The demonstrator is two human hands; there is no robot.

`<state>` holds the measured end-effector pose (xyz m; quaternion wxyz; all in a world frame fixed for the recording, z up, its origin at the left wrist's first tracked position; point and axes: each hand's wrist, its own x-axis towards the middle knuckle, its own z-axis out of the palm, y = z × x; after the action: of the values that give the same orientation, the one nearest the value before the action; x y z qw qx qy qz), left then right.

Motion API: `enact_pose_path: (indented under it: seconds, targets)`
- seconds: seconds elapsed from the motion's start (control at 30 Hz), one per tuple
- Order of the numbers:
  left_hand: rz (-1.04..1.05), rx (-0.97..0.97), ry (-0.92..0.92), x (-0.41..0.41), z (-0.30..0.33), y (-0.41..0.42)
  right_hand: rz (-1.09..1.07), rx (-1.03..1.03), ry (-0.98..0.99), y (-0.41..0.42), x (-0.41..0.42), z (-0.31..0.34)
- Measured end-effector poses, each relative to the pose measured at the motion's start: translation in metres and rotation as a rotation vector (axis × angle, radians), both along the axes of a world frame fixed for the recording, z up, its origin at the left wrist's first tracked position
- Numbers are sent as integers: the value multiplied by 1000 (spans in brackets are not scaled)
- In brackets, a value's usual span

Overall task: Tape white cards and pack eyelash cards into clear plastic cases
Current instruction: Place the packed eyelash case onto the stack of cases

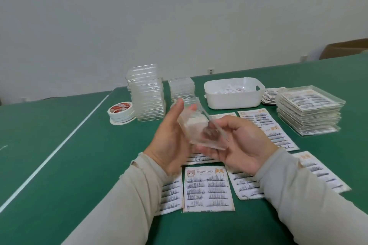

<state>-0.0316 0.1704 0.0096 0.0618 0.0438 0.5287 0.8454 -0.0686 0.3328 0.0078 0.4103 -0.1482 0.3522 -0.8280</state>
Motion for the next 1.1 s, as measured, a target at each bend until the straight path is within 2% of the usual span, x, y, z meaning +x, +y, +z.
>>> enact_pose_path:
  seconds: [0.07,0.13,0.2,0.27,0.43,1.1]
  targets:
    - [30,218,23,-8,-8,2,-62,39,4,-3,0,-3]
    - [155,390,56,-16,-19,-5,-225,101,-9,-4,-3,-4]
    - [267,437,69,-23,-25,-14,-380,122,-63,-4,-7,-3]
    - [326,417,83,-27,-30,-22,-411,74,-132,-7,-7,-3]
    - [304,425,137,-30,-31,-20,-386,-16,-167,-19,1,-2]
    - [283,248,179,-21,-25,-9,-356,13,-224,-18,3,-4]
